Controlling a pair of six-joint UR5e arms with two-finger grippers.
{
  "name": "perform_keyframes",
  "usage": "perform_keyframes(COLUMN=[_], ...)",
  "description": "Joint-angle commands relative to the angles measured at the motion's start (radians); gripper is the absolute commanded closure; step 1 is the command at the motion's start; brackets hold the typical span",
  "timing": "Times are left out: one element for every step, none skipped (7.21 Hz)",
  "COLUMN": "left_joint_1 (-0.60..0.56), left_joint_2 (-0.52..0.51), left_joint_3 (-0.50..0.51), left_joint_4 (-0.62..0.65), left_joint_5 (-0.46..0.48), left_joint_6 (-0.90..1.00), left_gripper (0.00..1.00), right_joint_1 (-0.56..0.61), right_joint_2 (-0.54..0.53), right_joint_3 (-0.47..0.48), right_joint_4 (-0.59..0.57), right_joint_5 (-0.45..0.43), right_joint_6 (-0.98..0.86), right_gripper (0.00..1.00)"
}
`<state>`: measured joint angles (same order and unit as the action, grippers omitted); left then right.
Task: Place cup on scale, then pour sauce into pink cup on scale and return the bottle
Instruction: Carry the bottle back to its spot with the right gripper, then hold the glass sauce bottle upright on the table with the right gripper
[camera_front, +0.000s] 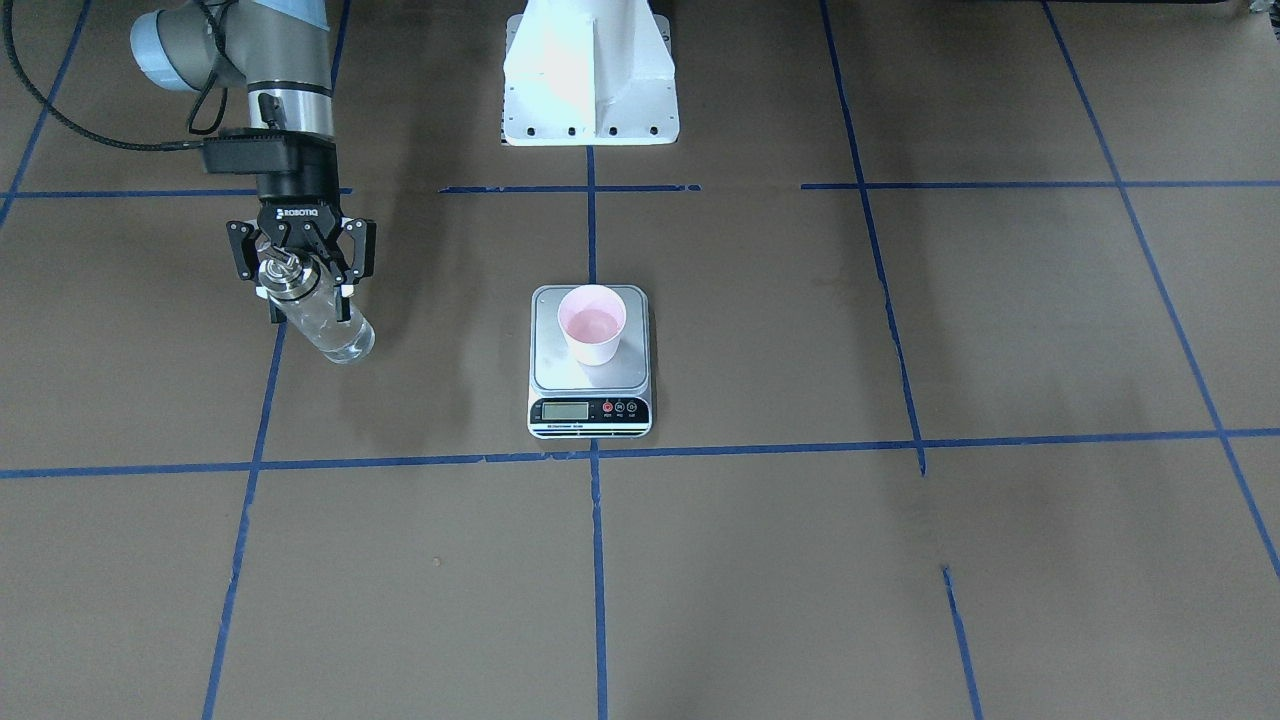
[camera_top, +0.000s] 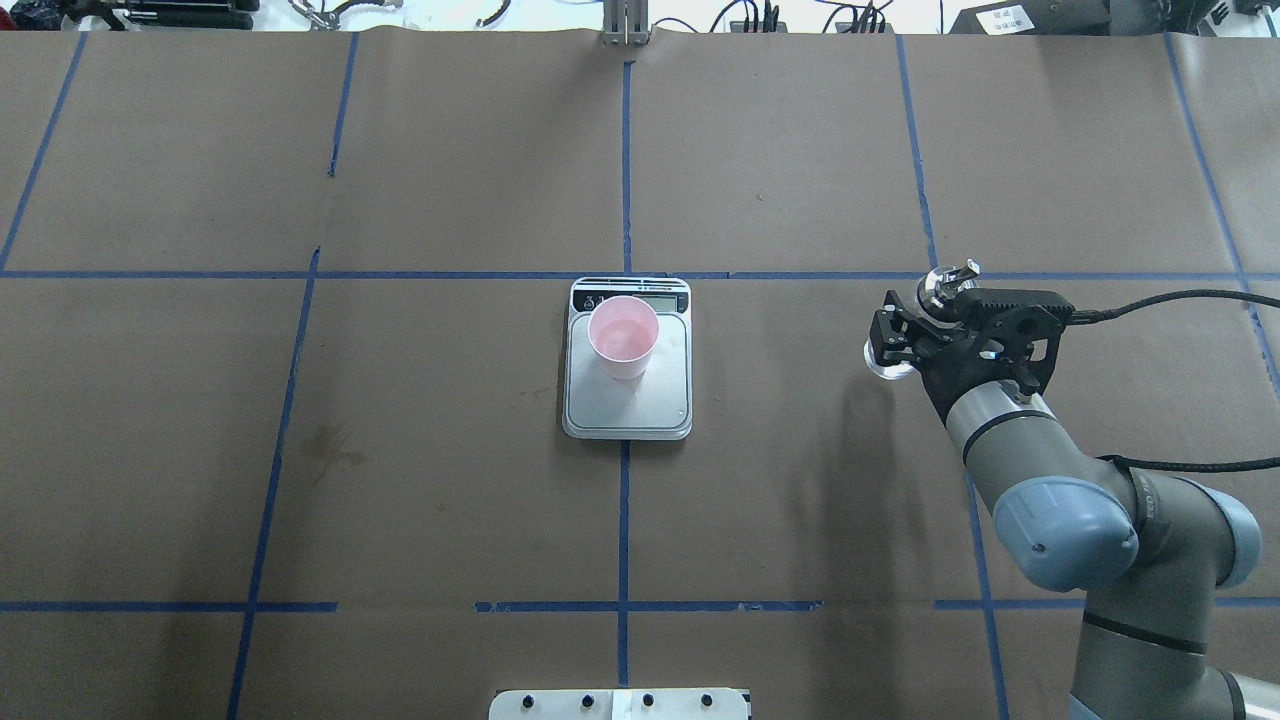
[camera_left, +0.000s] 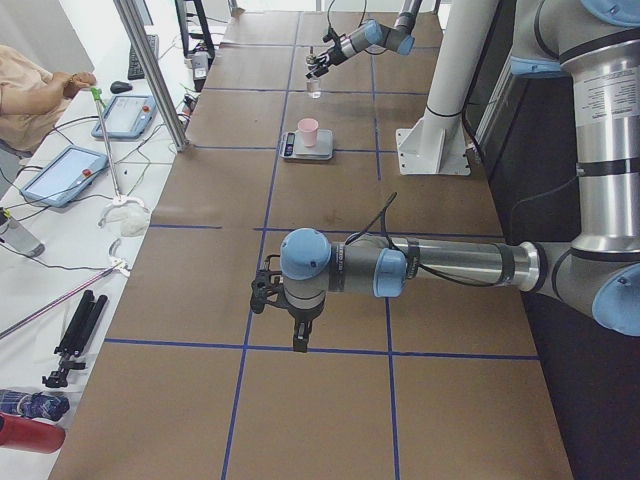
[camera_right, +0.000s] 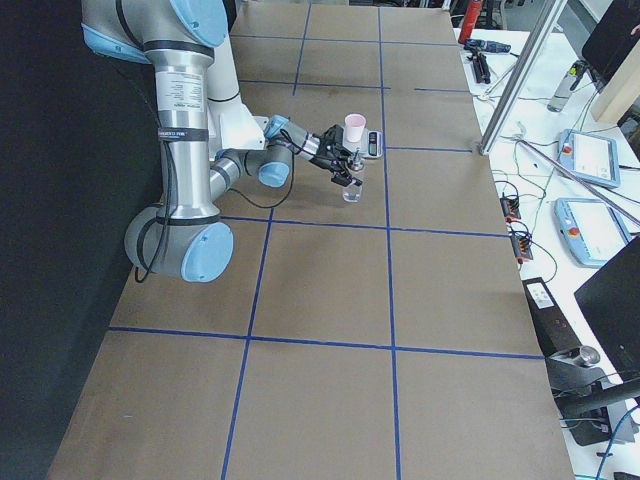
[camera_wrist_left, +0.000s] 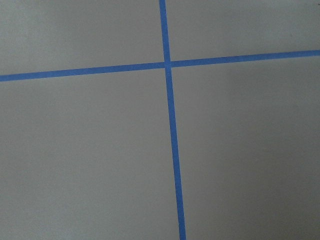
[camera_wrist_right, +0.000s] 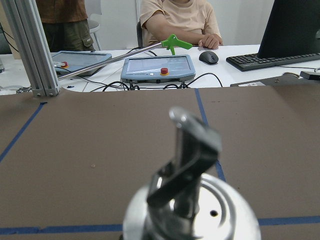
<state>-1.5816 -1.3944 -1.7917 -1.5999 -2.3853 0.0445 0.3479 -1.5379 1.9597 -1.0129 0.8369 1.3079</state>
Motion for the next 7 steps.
perform_keyframes(left_joint_1=[0.0,0.0,0.0,0.0,0.0,0.0,0.0], left_joint_2=[0.0,0.0,0.0,0.0,0.0,0.0,-0.002], left_joint_3=[0.0,0.0,0.0,0.0,0.0,0.0,0.0], left_joint_4=[0.0,0.0,0.0,0.0,0.0,-0.002,0.0], left_joint_5=[0.0,0.0,0.0,0.0,0.0,0.0,0.0], left_joint_6=[0.0,0.0,0.0,0.0,0.0,0.0,0.0], left_gripper=[0.0,0.0,0.0,0.0,0.0,0.0,0.0], right_joint_1=[-0.001,-0.001,-0.001,-0.001,-0.001,0.0,0.0], right_joint_2=[-0.011,-0.01,-0.01,-0.01,-0.01,-0.011,-0.013], right_joint_3=[-0.031,-0.05,-0.056,-0.059,-0.062,-0.064,-0.065], right_joint_4=[0.013,0.013,0.013,0.013,0.013,0.013,0.013], right_joint_5=[-0.022,-0.025,-0.024,-0.022,-0.021,-0.019,-0.018], right_joint_6=[0.001,0.001,0.001,0.002,0.004,0.002,0.002], right_gripper=[1.0,1.0,1.0,1.0,1.0,1.0,1.0])
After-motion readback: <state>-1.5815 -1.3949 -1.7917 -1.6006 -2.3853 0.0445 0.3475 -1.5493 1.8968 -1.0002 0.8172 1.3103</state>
